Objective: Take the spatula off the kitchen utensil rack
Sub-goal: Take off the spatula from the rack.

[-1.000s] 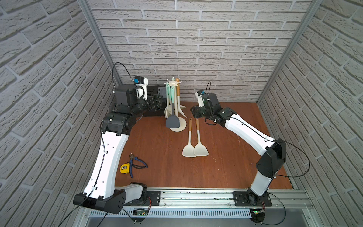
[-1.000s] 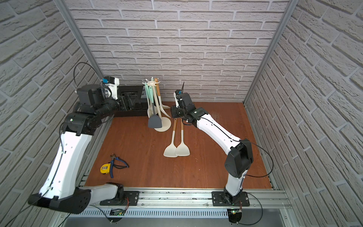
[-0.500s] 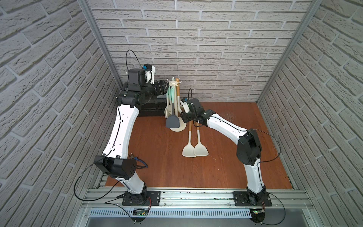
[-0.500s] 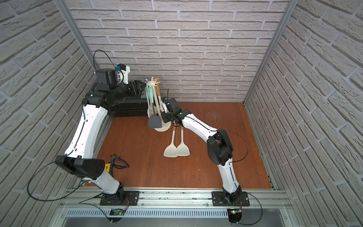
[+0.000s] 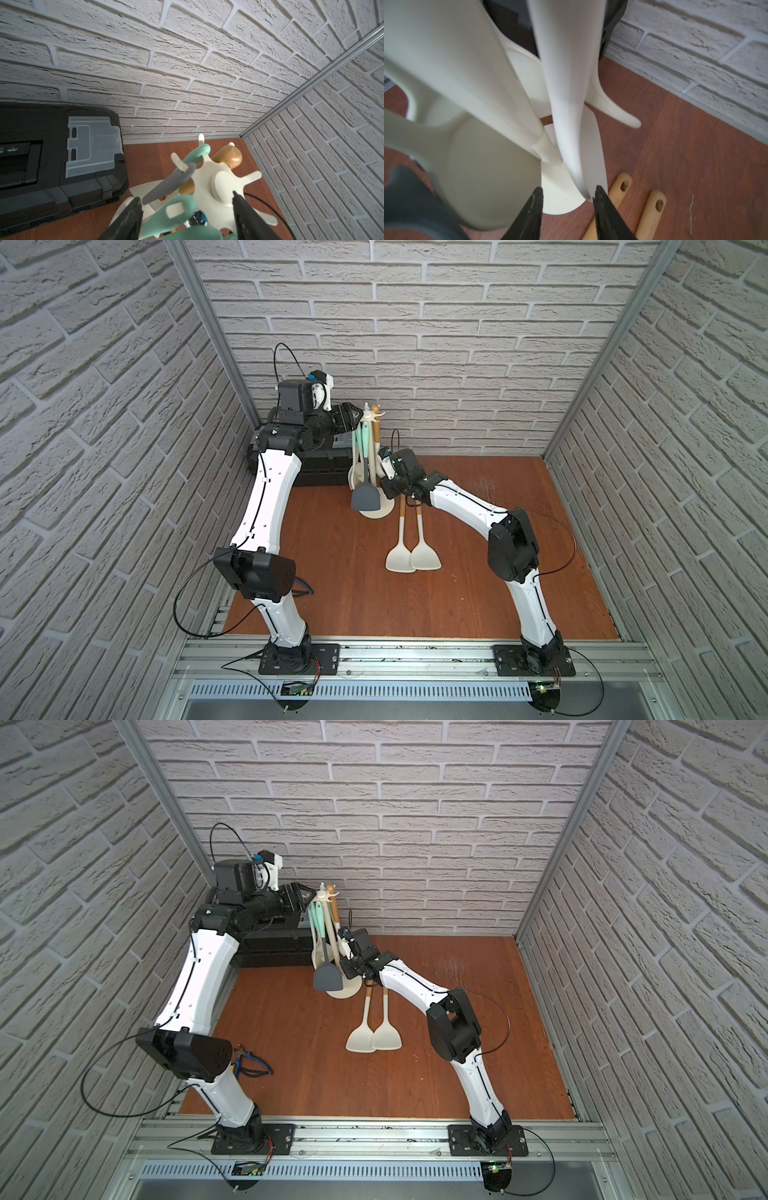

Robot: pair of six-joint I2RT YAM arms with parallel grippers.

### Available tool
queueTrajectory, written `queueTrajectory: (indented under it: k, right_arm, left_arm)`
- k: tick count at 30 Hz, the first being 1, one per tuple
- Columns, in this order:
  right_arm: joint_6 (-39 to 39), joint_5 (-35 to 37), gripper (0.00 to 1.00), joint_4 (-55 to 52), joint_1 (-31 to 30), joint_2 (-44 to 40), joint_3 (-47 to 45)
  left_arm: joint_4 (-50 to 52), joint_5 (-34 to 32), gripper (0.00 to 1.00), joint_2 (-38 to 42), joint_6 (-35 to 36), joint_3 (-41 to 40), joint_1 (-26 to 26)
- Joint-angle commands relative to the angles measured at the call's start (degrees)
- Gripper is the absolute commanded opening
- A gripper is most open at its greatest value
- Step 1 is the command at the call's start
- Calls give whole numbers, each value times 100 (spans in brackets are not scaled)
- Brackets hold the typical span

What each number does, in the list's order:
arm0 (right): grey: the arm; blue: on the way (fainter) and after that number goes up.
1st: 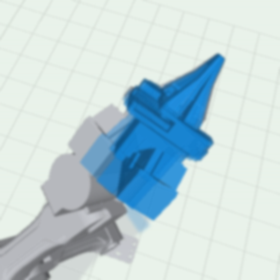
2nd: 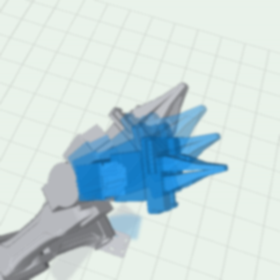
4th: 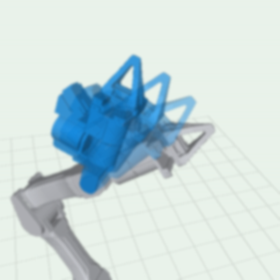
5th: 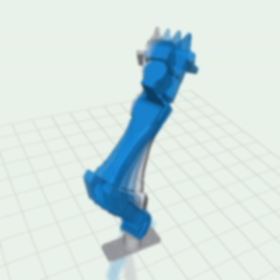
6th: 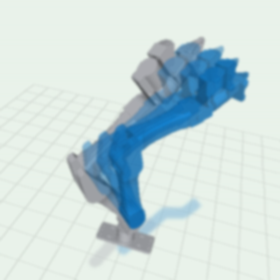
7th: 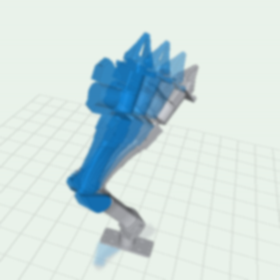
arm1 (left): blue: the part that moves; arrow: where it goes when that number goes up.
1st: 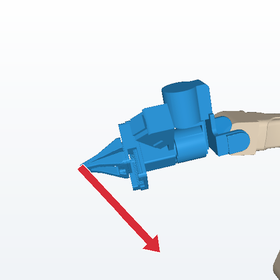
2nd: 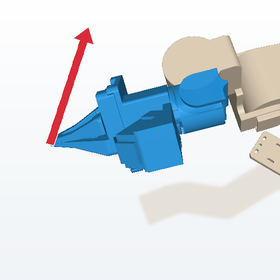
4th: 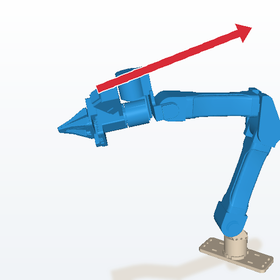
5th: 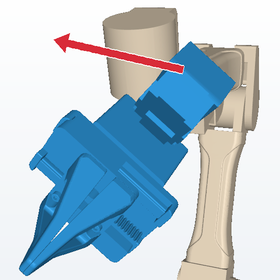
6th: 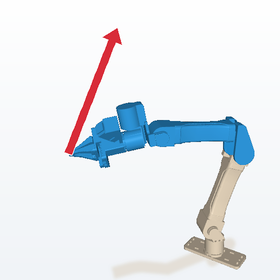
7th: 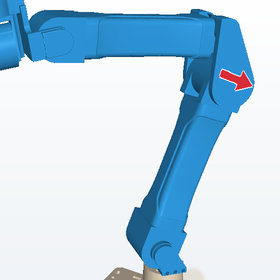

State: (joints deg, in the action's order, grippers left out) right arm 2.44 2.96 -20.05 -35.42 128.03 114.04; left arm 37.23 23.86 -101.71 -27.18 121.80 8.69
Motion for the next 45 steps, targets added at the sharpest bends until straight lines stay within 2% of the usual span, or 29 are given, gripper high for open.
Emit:
queueTrajectory:
  k: [1, 9, 11, 18, 24, 45]
  right_arm:
    - [-276, -5, 42, 300, -13, 167, 179]
    - [-437, 152, 41, 340, -1, 290, 250]
    - [-458, 174, 38, 342, 2, 318, 267]
    - [-411, 283, 15, 323, 16, 308, 235]
    - [-450, 317, 3, 335, 13, 130, 46]
    - [7, 399, 3, 346, 91, -707, -596]
  left_arm:
    - [-418, 164, 70, -20, -44, 64, -33]
    - [-463, 191, 69, 37, -55, -103, -29]
    - [-463, 190, 69, 71, -42, -145, -28]
    - [-445, 169, 69, 157, 2, -239, -32]
    - [-427, 148, 69, 205, 16, -287, -35]
    - [-463, 47, 69, 286, 3, -368, -34]
